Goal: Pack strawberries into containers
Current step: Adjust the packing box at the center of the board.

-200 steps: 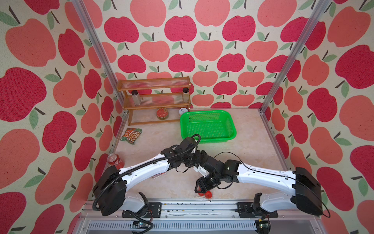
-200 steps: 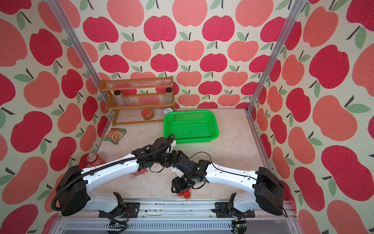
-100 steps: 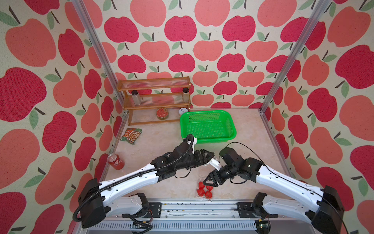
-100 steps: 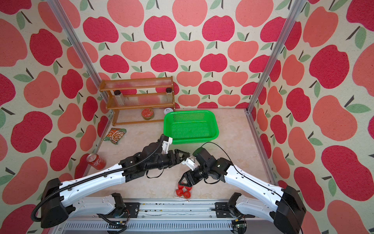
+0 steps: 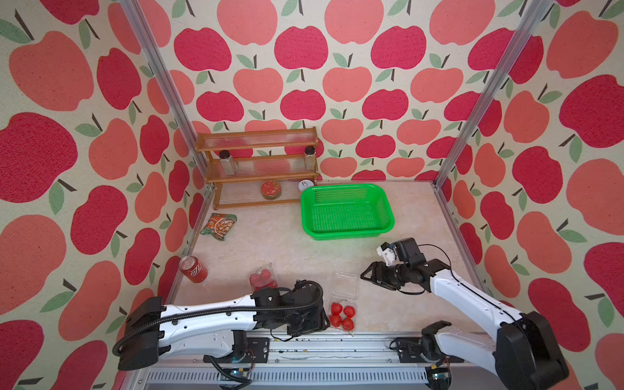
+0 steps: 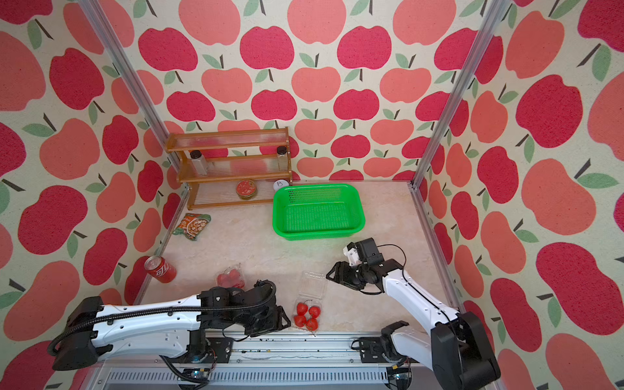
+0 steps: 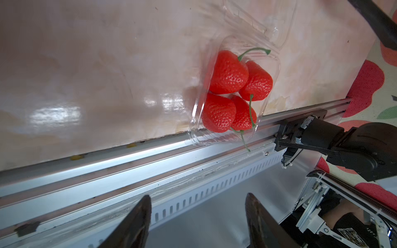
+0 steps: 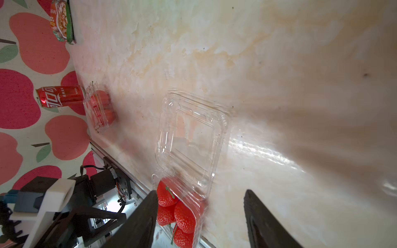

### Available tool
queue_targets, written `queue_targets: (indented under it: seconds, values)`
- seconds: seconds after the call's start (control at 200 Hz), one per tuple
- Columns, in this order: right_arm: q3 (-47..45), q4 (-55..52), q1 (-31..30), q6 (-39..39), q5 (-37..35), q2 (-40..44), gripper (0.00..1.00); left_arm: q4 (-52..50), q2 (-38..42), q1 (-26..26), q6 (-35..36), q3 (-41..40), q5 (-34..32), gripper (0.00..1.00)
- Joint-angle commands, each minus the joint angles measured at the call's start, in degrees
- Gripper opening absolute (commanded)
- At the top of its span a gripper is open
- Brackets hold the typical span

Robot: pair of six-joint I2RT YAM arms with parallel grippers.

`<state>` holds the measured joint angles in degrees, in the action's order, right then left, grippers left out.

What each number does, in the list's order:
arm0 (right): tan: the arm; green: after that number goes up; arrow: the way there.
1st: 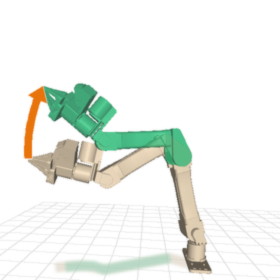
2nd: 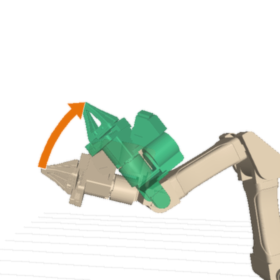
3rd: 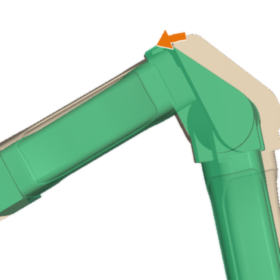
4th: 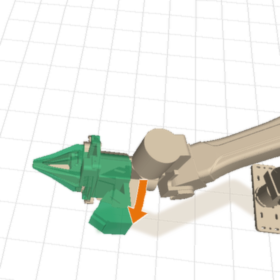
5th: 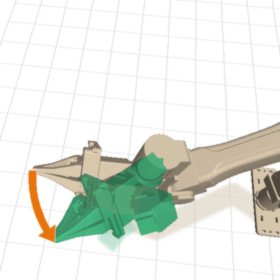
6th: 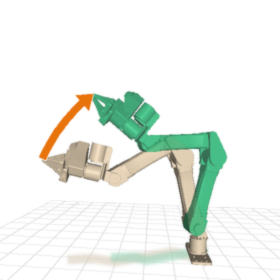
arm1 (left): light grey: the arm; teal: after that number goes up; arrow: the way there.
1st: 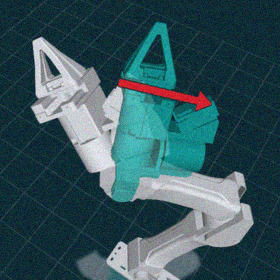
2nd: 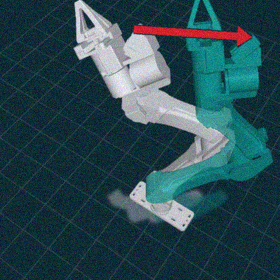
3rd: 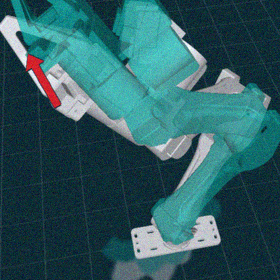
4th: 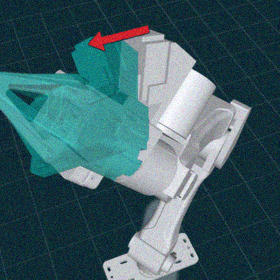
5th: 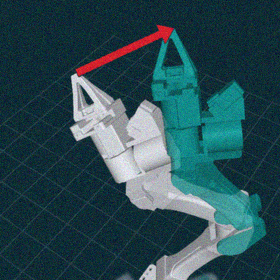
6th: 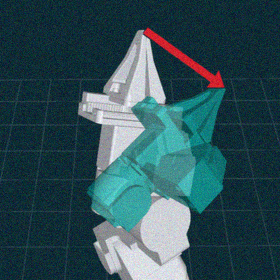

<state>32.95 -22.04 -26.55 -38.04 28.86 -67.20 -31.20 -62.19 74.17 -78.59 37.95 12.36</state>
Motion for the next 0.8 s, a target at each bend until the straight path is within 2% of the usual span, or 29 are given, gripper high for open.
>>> queue_targets:
  seconds: [0.0, 0.105, 0.295, 0.61, 0.795]
  values:
    - [-1.35, 7.28, 0.43, -2.62, 3.81, -4.23, 0.65, 3.07, -4.9, 0.17, -2.27, -0.6, 5.55, 0.69]
    - [-1.05, 9.63, 0.53, -2.71, 4.35, -7.01, 0.66, 4.78, -10.67, 0.31, -0.66, 1.33, 8.65, 0.69]
    - [-0.96, 13.36, 0.67, -2.47, 5.92, -12.03, 0.65, 10.02, -17.49, 0.35, 0.02, 3.87, 10.23, 0.69]
    - [-0.81, 22.61, 0.63, -4.64, 9.68, -19.35, 0.65, 14.31, -23.67, -0.26, -0.78, 5.53, 7.83, 0.69]
    - [0.0, 24.98, 0.59, -4.11, 11.34, -21.69, 0.65, 14.43, -24.54, -2.63, -0.99, 5.46, 5.46, 0.69]
